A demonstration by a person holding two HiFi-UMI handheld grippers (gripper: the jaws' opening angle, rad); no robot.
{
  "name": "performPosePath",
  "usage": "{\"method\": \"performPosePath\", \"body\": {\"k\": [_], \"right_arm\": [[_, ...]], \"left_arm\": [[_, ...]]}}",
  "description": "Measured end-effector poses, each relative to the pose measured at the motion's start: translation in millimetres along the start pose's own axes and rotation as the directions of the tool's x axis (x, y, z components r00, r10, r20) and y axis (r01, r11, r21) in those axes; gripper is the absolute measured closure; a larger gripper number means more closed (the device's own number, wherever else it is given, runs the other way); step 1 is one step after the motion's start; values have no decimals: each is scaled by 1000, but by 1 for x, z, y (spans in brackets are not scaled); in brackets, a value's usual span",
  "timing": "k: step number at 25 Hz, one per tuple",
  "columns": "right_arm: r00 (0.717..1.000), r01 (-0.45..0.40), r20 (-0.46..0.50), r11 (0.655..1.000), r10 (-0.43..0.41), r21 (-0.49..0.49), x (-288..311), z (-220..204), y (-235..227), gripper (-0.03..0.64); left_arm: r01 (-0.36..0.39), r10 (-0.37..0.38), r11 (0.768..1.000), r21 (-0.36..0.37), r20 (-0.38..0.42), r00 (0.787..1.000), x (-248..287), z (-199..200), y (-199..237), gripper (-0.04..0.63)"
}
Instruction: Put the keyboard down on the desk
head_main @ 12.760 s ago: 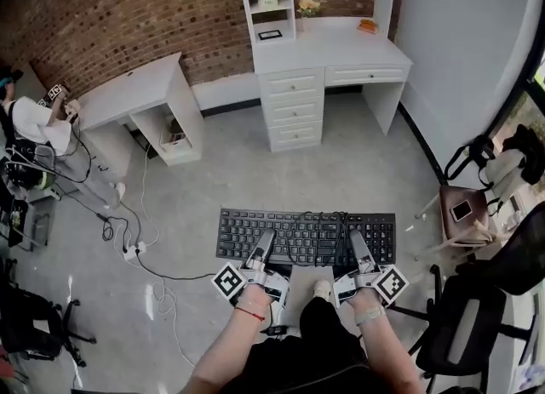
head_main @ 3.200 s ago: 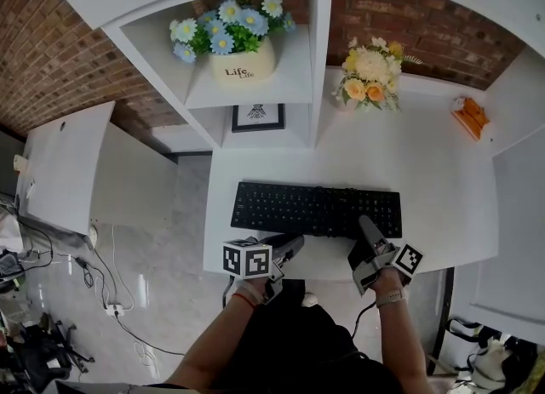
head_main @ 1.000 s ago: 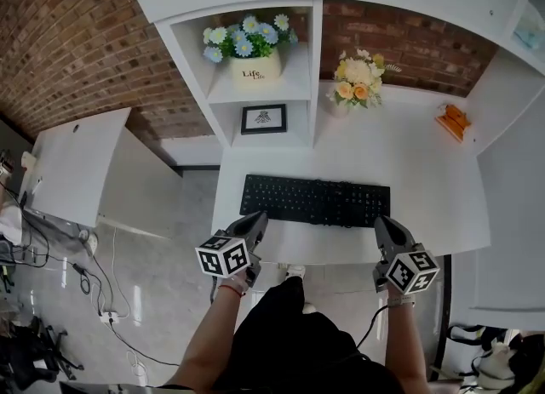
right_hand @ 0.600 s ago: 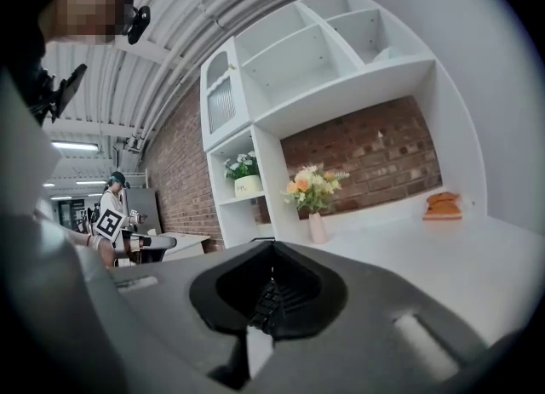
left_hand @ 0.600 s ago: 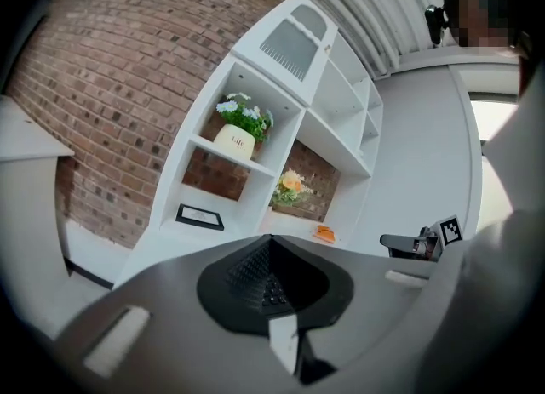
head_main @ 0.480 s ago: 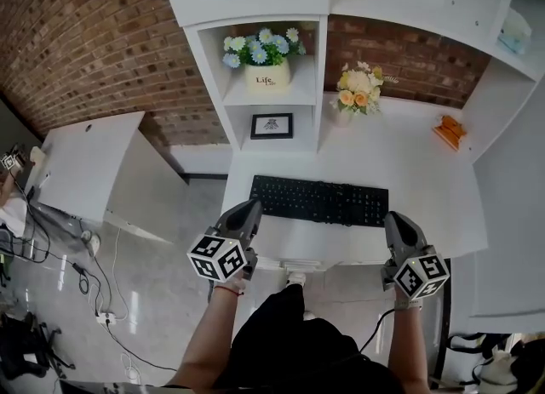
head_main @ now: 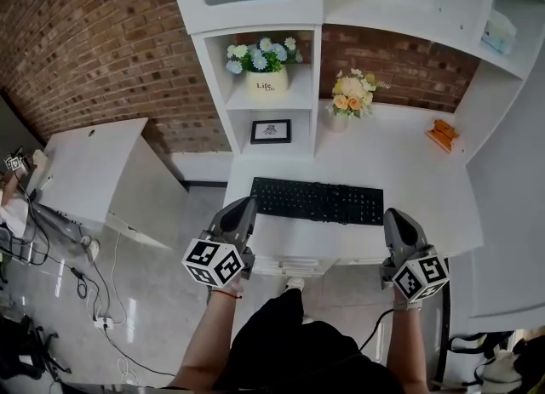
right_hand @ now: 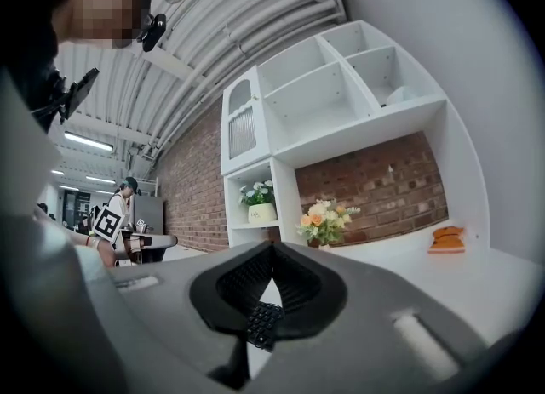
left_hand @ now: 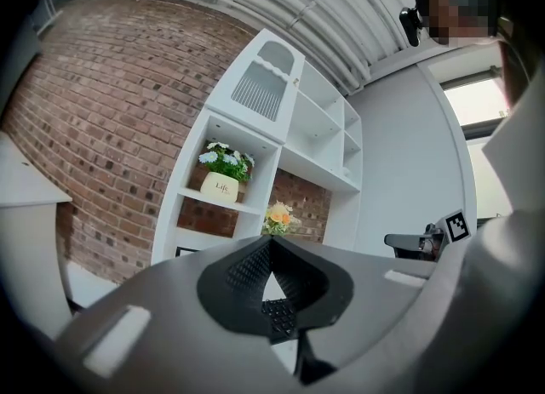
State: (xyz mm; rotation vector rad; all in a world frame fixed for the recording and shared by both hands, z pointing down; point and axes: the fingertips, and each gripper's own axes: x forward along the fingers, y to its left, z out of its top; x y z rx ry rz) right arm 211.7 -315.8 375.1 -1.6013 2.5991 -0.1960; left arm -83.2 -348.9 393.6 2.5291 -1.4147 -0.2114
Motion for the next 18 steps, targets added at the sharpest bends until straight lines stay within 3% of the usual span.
{"method": "performPosePath", "body": {"k": [18], "right_arm": [[997,-13,75,999,15,-31,-32,20,15,617]], "left_arm": [[-13,11,1000,28,91,996,-27,26,-29,598]]}}
